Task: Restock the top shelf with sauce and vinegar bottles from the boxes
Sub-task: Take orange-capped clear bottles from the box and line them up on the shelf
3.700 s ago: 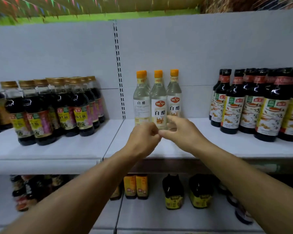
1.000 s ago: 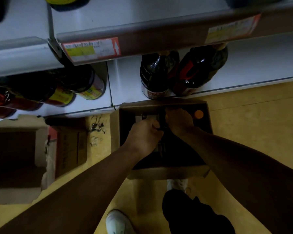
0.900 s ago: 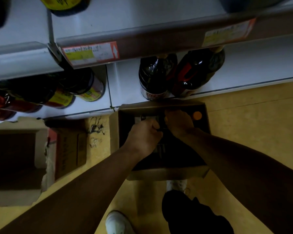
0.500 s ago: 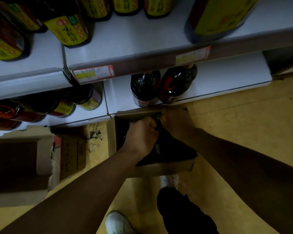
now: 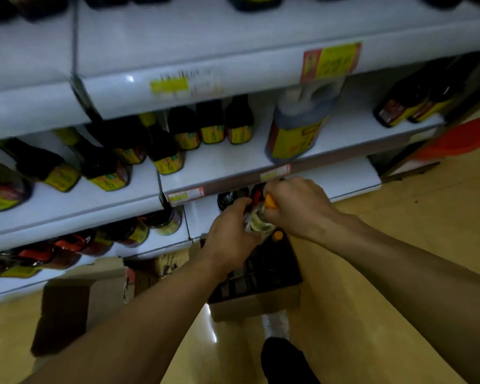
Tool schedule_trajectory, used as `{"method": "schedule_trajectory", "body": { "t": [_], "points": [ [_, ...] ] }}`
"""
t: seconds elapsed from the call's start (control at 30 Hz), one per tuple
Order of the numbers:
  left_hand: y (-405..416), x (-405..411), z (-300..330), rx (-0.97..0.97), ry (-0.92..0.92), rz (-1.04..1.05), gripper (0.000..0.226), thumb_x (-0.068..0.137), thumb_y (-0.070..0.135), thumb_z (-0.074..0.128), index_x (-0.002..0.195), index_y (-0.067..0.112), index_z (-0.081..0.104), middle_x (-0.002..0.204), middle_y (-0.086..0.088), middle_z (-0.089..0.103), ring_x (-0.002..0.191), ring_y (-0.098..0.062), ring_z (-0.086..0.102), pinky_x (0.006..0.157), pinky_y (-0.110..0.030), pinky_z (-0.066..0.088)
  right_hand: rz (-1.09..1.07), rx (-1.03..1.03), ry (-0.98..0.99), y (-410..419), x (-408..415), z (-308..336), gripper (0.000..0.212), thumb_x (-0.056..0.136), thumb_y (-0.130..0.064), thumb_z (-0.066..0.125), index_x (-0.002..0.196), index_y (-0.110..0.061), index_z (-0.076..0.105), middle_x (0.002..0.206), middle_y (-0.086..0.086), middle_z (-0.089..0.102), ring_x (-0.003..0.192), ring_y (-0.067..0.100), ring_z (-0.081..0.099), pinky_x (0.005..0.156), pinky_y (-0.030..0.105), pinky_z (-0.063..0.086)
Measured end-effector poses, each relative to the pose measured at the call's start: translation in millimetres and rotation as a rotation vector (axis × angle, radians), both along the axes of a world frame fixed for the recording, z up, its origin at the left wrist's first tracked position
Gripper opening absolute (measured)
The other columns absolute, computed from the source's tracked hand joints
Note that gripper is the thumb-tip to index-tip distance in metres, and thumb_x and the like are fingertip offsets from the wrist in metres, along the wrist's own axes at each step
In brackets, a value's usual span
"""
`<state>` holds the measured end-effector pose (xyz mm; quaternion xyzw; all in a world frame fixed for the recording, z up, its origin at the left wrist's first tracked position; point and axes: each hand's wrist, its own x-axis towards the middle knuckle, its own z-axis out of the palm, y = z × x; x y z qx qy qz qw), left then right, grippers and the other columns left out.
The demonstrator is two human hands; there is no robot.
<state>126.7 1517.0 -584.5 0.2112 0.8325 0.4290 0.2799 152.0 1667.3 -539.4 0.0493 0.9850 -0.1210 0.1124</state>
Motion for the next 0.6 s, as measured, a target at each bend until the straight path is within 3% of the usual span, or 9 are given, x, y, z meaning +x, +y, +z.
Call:
{"method": "schedule_trajectory", "body": {
  "t": [0.1,0.2,0.27,0.33,0.4,0.47,0.6],
  "points": [
    [-6,-6,48,0.072,0.002,-0.060,0.065,0.082,0.020,0.076,0.136,0.030,0.043,0.128,0.016,0.050,0.114,0.003,0.046,0.081,-0.008,0.038,0.019,0.037,0.062,-11,1,72,0.029,0.080,-0.039,0.065,0.096,-0.017,0.058,0.087,0.008,0.057,0.085,0.034,0.056,0.061,0.035,0.040],
    [-10,-8,96,0.042,0.012,-0.085,0.087,0.068,0.043,0.079,0.143,0.030,0.037,0.145,0.008,0.044,0.131,-0.015,0.046,0.102,-0.037,0.046,0.030,0.066,0.141,-22,8,139,0.027,0.080,-0.039,0.064,0.096,-0.019,0.060,0.086,0.006,0.059,0.082,0.032,0.056,0.064,0.037,0.047],
    [-13,-10,128,0.057,0.016,-0.080,0.081,0.065,0.045,0.080,0.135,0.033,0.041,0.139,0.006,0.047,0.125,-0.019,0.050,0.098,-0.042,0.049,0.031,0.041,0.185,-28,10,183,0.025,0.080,-0.037,0.065,0.098,-0.021,0.061,0.086,0.003,0.060,0.081,0.028,0.055,0.063,0.035,0.045],
    [-20,-12,163,0.106,0.036,-0.069,0.063,0.074,0.028,0.081,0.122,0.038,0.042,0.120,0.009,0.056,0.108,-0.016,0.059,0.084,-0.036,0.055,0.036,0.023,0.230,-34,12,226,0.022,0.079,-0.034,0.065,0.098,-0.023,0.061,0.081,0.000,0.060,0.077,0.025,0.054,0.058,0.034,0.040],
    [-25,-13,201,0.166,0.062,-0.062,0.060,0.077,0.025,0.081,0.120,0.036,0.041,0.106,0.017,0.057,0.094,-0.006,0.060,0.073,-0.024,0.054,0.038,0.020,0.278,-40,13,265,0.022,0.078,-0.034,0.065,0.097,-0.025,0.061,0.079,-0.001,0.058,0.075,0.024,0.053,0.057,0.035,0.040],
    [-26,-14,228,0.200,0.073,-0.058,0.060,0.075,0.028,0.083,0.120,0.030,0.042,0.105,0.018,0.056,0.094,-0.003,0.058,0.073,-0.020,0.051,0.032,0.034,0.311,-44,11,293,0.024,0.077,-0.038,0.066,0.098,-0.028,0.060,0.082,-0.001,0.059,0.078,0.024,0.054,0.060,0.036,0.044],
    [-32,-17,295,0.271,0.092,-0.038,0.064,0.072,0.025,0.085,0.120,0.025,0.042,0.109,0.010,0.059,0.100,-0.009,0.061,0.078,-0.031,0.055,0.037,0.041,0.400,-51,14,362,0.026,0.076,-0.041,0.066,0.098,-0.029,0.060,0.082,-0.003,0.061,0.079,0.023,0.057,0.063,0.036,0.047]
  ]
}}
